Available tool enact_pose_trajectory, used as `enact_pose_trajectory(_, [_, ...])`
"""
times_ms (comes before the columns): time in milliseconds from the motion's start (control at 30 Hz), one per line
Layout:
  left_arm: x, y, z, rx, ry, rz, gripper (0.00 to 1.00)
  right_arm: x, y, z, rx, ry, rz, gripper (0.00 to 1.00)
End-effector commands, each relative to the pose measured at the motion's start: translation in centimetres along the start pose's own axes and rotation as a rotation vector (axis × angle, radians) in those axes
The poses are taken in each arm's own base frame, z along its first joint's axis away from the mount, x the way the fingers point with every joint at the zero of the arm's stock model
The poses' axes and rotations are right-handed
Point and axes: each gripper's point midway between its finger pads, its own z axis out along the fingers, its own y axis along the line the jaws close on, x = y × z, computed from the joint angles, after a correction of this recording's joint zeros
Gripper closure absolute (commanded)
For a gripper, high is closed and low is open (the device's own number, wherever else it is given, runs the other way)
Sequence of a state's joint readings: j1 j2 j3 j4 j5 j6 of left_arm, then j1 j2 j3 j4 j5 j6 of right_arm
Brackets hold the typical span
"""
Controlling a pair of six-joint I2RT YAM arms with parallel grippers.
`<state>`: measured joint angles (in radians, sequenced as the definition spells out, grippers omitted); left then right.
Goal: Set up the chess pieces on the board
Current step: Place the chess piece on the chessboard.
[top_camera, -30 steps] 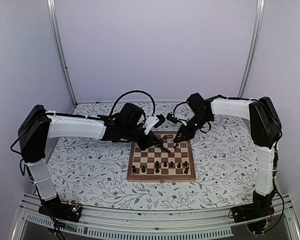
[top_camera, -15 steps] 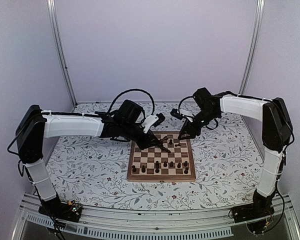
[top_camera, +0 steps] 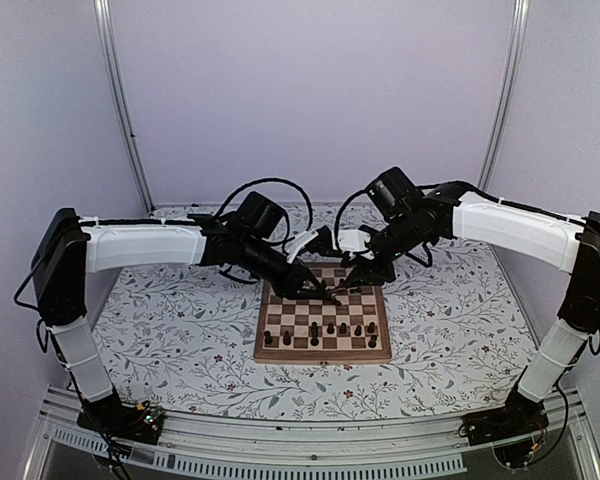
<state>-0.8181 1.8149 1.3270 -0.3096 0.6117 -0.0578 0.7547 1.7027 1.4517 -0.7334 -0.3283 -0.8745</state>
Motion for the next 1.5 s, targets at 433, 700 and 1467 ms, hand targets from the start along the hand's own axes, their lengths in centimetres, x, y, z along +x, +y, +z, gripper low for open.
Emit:
enact_pose_trajectory(433, [-1.5, 0.4, -1.0, 0.009, -0.038, -0.006, 0.93, 0.0, 1.2, -1.3, 0.064, 0.165, -0.168, 0.53])
enact_pose_trajectory(700, [-1.8, 0.2, -1.2, 0.016, -0.045, -0.008, 0.94, -0.3, 1.3, -1.0, 0.067, 0.167, -0.156, 0.53])
enact_pose_trajectory(1467, [-3.6, 0.4, -4.3, -0.051, -0.133, 0.027, 0.64, -2.1, -0.5, 0.3, 0.125, 0.061, -0.034, 0.98])
